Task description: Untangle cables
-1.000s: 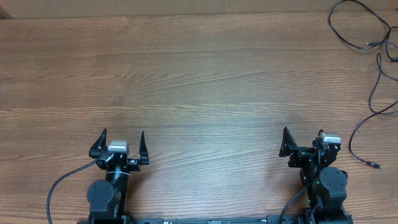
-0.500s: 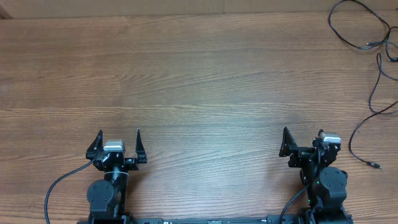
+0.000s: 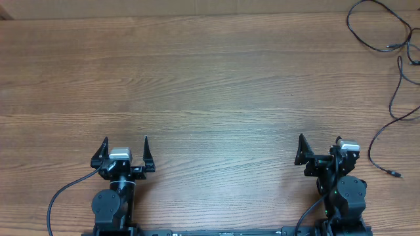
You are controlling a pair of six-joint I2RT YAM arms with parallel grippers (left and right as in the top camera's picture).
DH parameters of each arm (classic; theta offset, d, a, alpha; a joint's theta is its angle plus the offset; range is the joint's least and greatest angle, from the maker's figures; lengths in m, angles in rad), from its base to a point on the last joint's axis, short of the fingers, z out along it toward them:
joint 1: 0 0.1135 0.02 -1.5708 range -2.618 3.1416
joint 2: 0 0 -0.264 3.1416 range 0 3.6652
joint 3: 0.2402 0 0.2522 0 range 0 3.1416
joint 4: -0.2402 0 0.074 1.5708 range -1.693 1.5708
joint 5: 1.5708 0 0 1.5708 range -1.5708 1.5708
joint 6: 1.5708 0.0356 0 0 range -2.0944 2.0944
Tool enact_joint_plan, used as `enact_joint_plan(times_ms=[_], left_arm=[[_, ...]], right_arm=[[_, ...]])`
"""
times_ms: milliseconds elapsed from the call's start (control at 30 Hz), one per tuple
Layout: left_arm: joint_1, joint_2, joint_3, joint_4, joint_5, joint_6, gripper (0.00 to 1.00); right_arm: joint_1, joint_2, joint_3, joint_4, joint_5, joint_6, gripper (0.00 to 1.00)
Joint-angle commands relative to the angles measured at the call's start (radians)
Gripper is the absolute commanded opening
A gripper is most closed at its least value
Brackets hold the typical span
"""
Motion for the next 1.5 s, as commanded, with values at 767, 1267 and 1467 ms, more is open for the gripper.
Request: enact_joint_plan(times_ms=[767,1267,1467], left_arm=[[0.010,-0.011,-0.004,0.002,-0.013,-0.010,1.00],[0.010,-0.011,-0.004,0.002,-0.013,-0.010,1.00],[0.010,-0.011,-0.004,0.002,-0.012,-0.010,1.00]], right_arm=[[-0.018,-0.100,-0.016,0.222,0.005,0.000,1.00],[-0.051,-0.100,-0.073,0.201,-0.100,-0.207,1.00],[-0.050,-0.100,-0.073,0.201,-0.099,-0.207,1.00]])
